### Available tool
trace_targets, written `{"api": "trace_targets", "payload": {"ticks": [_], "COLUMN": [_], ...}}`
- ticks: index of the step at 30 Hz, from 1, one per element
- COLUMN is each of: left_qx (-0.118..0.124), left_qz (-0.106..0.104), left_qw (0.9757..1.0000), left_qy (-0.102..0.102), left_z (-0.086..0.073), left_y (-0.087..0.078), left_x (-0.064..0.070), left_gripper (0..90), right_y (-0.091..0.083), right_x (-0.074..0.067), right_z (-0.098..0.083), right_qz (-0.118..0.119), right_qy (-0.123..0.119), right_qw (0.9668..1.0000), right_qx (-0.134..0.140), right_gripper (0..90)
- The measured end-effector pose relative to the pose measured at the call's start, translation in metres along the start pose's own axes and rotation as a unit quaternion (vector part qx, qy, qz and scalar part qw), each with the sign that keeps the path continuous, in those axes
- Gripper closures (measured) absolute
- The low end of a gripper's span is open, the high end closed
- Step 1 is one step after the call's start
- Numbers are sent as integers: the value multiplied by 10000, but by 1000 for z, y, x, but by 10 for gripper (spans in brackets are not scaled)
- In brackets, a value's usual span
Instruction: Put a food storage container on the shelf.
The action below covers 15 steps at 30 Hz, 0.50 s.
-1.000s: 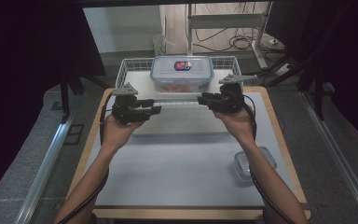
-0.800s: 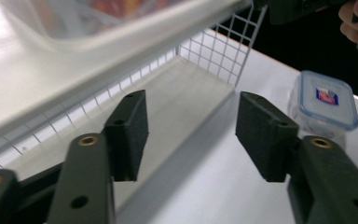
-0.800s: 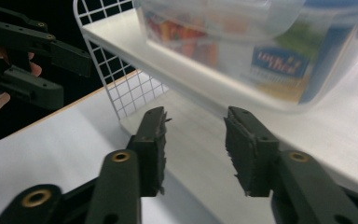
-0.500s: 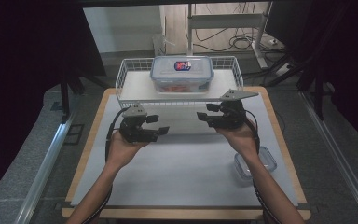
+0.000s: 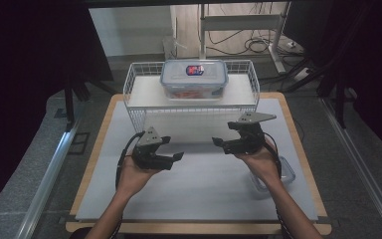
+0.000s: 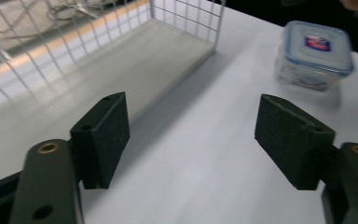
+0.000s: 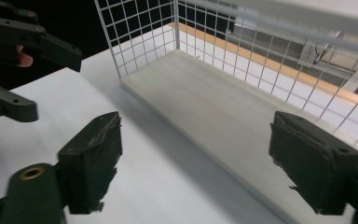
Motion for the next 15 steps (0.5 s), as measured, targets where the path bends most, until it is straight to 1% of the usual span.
{"api": "trace_targets", "payload": {"ticks": [3, 4, 6, 8, 12, 15], "left_qx": [-87, -121, -151, -204, -117, -181], "left_qz": [-6, -33, -114, -91, -155, -136], "left_qw": [10000, 9999, 9997, 9996, 9994, 9993], "left_qy": [-24, -87, -143, -163, -300, -292], "left_z": [-10, -14, -21, -26, -35, -42], "left_y": [0, -1, -2, -3, -5, -5], "left_x": [3, 4, 7, 9, 14, 19], "left_gripper": [215, 203, 193, 168, 127, 90], "right_y": [-1, -2, -1, -1, 0, -2], "right_x": [-1, -2, -4, -6, -11, -17], "right_z": [-9, -11, -18, -22, -31, -38], "right_qz": [6, 15, 62, 79, 121, 170], "right_qy": [77, 93, 104, 108, 69, 82], "right_qw": [10000, 10000, 9999, 9999, 9998, 9998], "right_qx": [13, 7, 7, -41, -105, -108], "right_gripper": [139, 131, 118, 102, 73, 52]}}
Point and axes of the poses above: each handheld gripper's, and its own axes: y roughly forward along the jaws, z roughly out of its top, x roughly to its right, the point moved 1 cm from there along y, roughly forward along the jaws, and after that the axes turned 4 degrees about y, right-handed, at the moved point
